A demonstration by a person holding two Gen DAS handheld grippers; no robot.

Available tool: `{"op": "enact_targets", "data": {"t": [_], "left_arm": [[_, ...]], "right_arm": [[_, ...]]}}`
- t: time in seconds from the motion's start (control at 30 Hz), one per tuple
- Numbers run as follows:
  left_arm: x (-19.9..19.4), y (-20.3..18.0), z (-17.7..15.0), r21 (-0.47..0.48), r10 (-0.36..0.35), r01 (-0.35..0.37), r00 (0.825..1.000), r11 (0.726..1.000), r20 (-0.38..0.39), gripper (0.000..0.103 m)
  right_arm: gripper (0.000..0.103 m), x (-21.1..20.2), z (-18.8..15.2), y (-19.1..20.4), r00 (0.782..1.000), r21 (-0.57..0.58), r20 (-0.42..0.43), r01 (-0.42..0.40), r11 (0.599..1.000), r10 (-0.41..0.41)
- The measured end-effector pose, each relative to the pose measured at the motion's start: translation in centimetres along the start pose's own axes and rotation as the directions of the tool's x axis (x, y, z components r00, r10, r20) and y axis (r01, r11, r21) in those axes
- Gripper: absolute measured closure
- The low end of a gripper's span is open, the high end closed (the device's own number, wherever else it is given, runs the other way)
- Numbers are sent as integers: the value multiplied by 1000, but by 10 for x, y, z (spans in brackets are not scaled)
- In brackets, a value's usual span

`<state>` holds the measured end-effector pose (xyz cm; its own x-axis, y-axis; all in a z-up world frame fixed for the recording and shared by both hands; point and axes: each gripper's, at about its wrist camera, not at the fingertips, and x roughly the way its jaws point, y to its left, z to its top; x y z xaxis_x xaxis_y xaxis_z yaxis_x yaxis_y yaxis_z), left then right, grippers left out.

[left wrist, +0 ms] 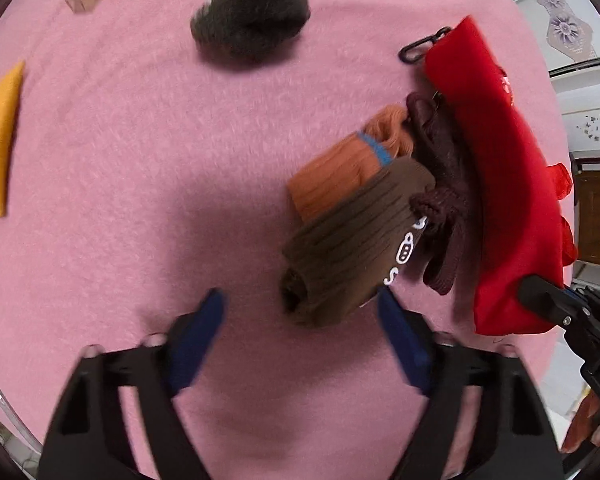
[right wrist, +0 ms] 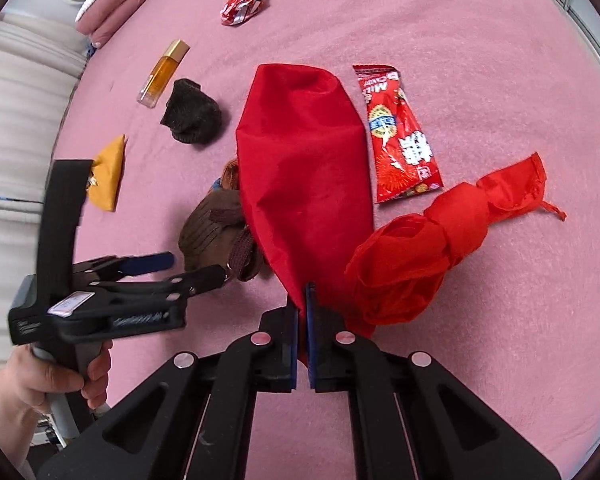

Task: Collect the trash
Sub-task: 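Grasp the brown sock with the left tool while the right tool grasps the red bag, then carry the brown sock and red bag with both tools over the gold bin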

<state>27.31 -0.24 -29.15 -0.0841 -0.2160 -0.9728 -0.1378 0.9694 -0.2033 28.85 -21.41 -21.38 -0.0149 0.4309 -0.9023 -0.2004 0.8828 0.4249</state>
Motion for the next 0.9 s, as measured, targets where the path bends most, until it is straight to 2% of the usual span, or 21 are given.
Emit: {"op": "enact_targets", "data": {"t": [0.1, 0.17, 0.23, 0.4, 0.77, 0.9], "left_arm": [[1, 4, 3, -30, -5, 4, 1000, 1000, -15, 45], [-1, 6, 3, -32, -39, 38, 999, 999, -27, 71], [-1, 2, 2, -41, -86, 84, 996, 996, -33, 90], [-23, 8, -15, -39, -137, 138, 990, 990, 36, 95], [-77, 33, -67, -97, -215, 225, 971, 970, 107, 95], [-101, 20, -90, -80, -225, 237, 964, 968, 139, 95]], "right_arm": [[99, 1, -1, -5, 1000, 25, -3, -13, 1000, 13], [99, 0, -1, -6, 1000, 30, -1, -17, 999, 17], [99, -2, -2, -7, 1000, 29, 1, -19, 999, 19], [99, -12, -6, 1, 999, 10, 14, -34, 999, 33], [99, -52, -31, 21, 997, -31, 52, -52, 998, 53], [100, -73, -47, 23, 994, -35, 77, -70, 997, 73]]}}
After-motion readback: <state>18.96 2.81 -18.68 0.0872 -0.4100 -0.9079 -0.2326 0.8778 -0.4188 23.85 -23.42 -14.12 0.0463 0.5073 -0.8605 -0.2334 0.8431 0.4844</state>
